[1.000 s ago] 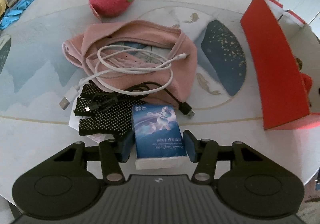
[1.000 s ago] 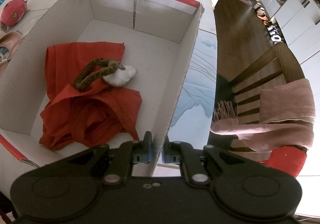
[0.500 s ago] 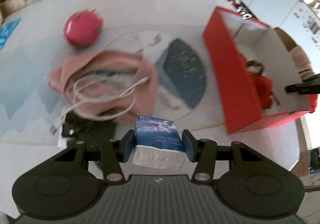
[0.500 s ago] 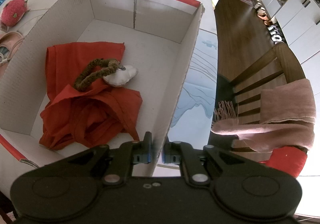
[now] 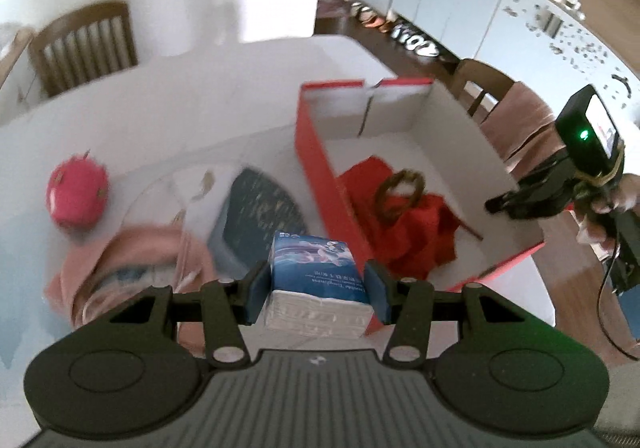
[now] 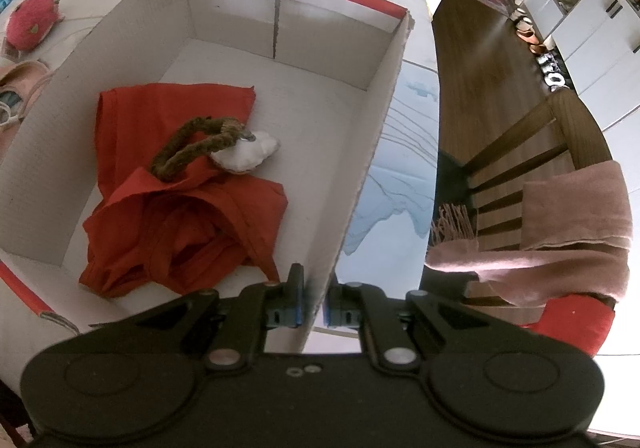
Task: Organize objects
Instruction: 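Carry the tissue pack with the left gripper into the box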
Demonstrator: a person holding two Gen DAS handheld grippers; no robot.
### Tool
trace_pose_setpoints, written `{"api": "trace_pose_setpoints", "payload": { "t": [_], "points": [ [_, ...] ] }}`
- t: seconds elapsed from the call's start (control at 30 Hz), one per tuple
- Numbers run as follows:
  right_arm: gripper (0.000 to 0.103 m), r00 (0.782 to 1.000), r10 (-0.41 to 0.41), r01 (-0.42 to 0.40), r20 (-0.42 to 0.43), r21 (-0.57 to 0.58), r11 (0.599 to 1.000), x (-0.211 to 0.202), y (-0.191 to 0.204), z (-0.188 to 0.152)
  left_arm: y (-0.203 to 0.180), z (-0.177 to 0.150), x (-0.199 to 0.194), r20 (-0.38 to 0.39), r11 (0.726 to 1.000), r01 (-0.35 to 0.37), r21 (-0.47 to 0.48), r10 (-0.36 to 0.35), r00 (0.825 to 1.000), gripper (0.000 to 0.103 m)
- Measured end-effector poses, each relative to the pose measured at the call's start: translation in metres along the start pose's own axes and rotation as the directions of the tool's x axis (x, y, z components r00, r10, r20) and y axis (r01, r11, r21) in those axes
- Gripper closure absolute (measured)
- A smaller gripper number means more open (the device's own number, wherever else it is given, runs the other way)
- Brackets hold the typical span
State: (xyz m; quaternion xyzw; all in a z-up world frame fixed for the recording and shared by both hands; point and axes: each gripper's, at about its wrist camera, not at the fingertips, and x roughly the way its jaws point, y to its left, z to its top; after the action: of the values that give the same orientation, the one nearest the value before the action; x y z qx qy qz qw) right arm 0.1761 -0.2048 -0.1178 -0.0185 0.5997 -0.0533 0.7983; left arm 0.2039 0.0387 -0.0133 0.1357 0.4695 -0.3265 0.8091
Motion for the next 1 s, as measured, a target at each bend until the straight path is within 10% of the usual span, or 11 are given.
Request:
{"api": "trace_pose_setpoints", "payload": {
  "t": [1.0],
  "points": [
    [0.096,1.0,0.022,-0.022,0.011,-0.01,1.0,0.0,-0.001,-0.002,-0.099,0.065,0.106,0.0,0.965,0.026,0.26,-0.027,1.0,0.053]
  ]
}}
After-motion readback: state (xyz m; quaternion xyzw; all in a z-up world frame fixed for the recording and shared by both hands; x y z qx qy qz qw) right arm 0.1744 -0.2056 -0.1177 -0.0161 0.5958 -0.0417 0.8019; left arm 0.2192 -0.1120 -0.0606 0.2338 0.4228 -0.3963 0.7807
